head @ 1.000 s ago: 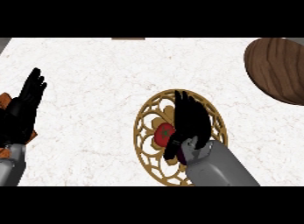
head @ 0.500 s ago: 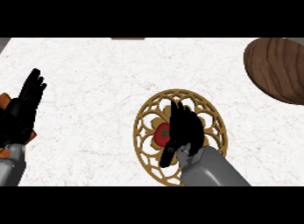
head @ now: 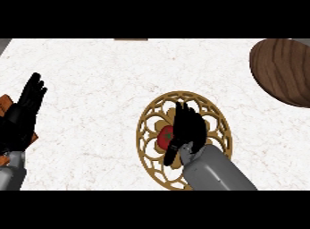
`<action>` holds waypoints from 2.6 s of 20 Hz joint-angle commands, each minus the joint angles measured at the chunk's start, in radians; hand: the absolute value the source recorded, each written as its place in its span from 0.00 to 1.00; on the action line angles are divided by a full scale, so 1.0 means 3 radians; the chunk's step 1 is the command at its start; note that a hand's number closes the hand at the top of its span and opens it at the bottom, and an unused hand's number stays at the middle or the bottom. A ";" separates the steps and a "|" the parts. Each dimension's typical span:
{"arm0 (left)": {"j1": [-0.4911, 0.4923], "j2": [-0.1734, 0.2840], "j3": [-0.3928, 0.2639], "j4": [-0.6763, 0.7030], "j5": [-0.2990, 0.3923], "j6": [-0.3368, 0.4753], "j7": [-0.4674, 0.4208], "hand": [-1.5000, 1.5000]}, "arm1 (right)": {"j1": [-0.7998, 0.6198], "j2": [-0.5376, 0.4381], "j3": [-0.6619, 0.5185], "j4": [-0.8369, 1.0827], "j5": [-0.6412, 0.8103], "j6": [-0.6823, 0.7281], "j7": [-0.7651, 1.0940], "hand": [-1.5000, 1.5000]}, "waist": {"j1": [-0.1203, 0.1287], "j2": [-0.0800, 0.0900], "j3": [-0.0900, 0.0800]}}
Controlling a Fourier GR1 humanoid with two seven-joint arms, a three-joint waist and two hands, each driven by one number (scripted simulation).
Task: Pick the tomato from the placemat and place it in the bowl
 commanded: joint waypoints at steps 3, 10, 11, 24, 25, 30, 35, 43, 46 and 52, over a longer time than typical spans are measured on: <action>-0.0138 -0.0015 0.0084 0.0011 -0.0049 -0.0065 0.0131 0.50 | -0.0198 0.0051 -0.0097 0.0195 -0.0342 -0.0029 0.0360 1.00 | -0.0014 0.0001 0.0001; 0.0000 -0.0161 0.0115 0.0014 -0.0167 -0.0097 0.0023 0.50 | -0.0104 0.0049 0.0063 0.0663 -0.0173 -0.0490 -0.0217 1.00 | -0.0011 0.0004 0.0001; -0.0088 -0.0115 0.0163 0.0033 -0.0160 -0.0131 0.0051 0.50 | -0.0425 0.0049 0.0027 0.0959 -0.0313 -0.0532 -0.0262 1.00 | 0.0014 0.0011 0.0001; -0.0016 -0.0252 0.0109 -0.0054 -0.0267 -0.0157 0.0036 0.50 | -0.0964 -0.1010 -0.0580 0.1929 -0.0099 -0.0311 -0.2527 1.00 | 0.0052 0.0028 0.0004; -0.0183 -0.0223 0.0214 -0.0024 -0.0220 -0.0143 0.0188 0.50 | -0.1064 -0.0912 -0.0615 0.1921 -0.0063 -0.0311 -0.2441 1.00 | 0.0019 0.0017 0.0003; 0.0122 -0.0103 0.0344 -0.0217 -0.0138 -0.0267 0.0168 0.50 | -0.1044 -0.1159 -0.0572 0.1217 0.0181 -0.0391 -0.2103 1.00 | -0.0037 -0.0026 -0.0001; 0.0126 -0.0167 0.0236 -0.0151 -0.0259 -0.0217 0.0172 0.50 | -0.1363 -0.1360 -0.0835 0.0787 0.0394 -0.0807 -0.1739 1.00 | -0.0079 -0.0049 -0.0001; 0.0022 -0.0171 0.0430 0.0065 -0.0205 -0.0333 -0.0003 0.50 | -0.1019 -0.1769 -0.1342 -0.0059 0.0305 -0.0597 -0.1502 1.00 | -0.0072 -0.0011 -0.0001; -0.0039 -0.0104 0.0444 -0.0137 -0.0198 -0.0391 0.0205 0.50 | -0.0961 -0.1818 -0.1635 0.0275 0.0212 -0.0777 -0.1835 1.00 | -0.0032 -0.0002 0.0002; -0.0012 -0.0228 0.0389 -0.0204 -0.0270 -0.0367 0.0237 0.50 | -0.1224 -0.1815 -0.2033 0.1116 0.0035 -0.0942 -0.2457 1.00 | 0.0037 0.0016 0.0003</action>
